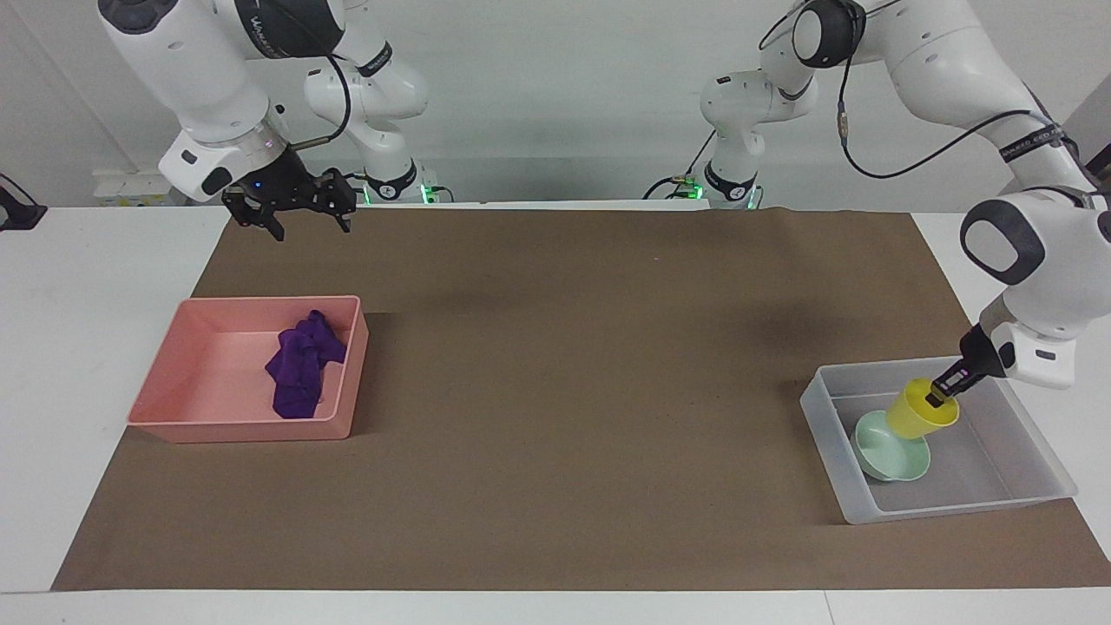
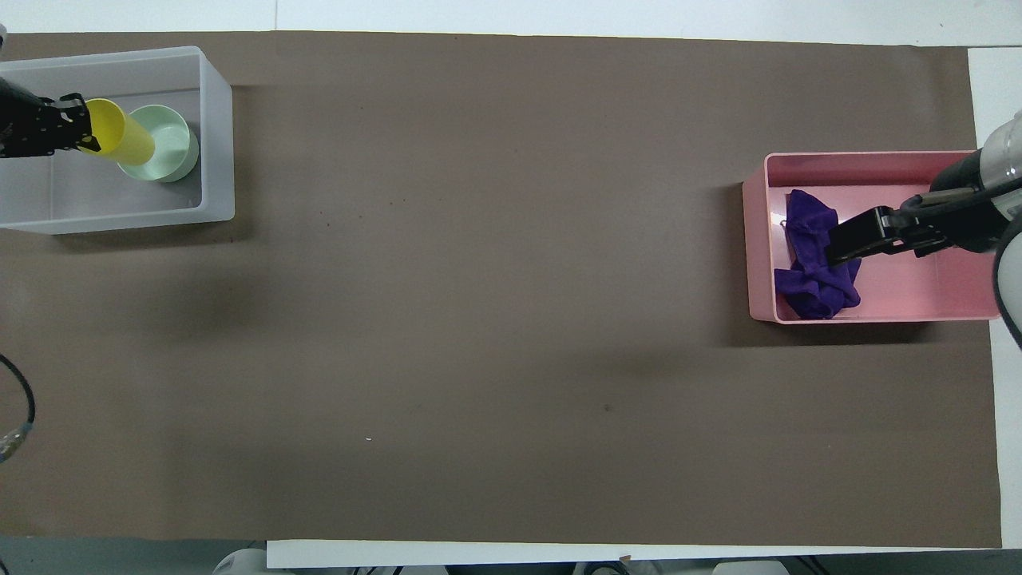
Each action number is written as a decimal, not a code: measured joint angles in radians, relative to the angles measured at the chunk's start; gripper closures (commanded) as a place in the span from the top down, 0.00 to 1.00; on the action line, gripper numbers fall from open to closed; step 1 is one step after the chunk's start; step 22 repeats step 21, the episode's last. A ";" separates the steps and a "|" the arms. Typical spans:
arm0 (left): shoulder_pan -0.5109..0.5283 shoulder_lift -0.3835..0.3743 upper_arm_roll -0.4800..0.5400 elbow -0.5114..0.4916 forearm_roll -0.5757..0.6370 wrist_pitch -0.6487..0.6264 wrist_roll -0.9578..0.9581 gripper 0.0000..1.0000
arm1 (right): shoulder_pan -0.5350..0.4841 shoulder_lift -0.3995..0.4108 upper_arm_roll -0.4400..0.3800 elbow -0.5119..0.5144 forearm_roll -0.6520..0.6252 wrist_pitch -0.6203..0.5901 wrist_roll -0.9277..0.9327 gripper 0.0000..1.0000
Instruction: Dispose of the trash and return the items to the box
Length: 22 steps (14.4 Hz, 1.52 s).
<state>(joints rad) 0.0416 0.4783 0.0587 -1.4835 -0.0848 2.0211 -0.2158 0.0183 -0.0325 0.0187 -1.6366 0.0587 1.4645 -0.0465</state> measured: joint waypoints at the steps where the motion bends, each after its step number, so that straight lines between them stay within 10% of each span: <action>1: -0.002 0.020 -0.005 0.001 0.000 0.018 0.002 0.00 | 0.000 0.000 -0.002 -0.004 0.000 0.002 0.000 1.00; 2: -0.004 0.033 -0.007 -0.007 0.000 0.039 0.007 0.08 | 0.000 -0.001 -0.003 -0.006 0.000 0.003 0.000 1.00; 4: -0.006 0.037 -0.008 -0.050 0.000 0.091 0.032 0.76 | 0.000 -0.004 -0.003 -0.012 0.000 0.004 0.000 1.00; 6: -0.005 0.037 -0.006 -0.077 0.000 0.112 0.058 0.96 | 0.000 -0.009 -0.003 -0.018 0.000 0.008 0.000 1.00; 10: -0.019 -0.033 -0.012 -0.037 0.000 0.021 0.063 1.00 | 0.000 -0.012 -0.003 -0.020 0.000 0.010 0.000 0.99; 17: -0.081 -0.382 -0.017 -0.057 0.025 -0.424 0.115 1.00 | -0.001 -0.013 -0.007 -0.025 0.000 0.047 0.000 0.99; 22: -0.157 -0.434 -0.023 -0.089 0.049 -0.460 0.141 1.00 | -0.001 -0.014 -0.008 -0.042 0.000 0.048 0.000 0.99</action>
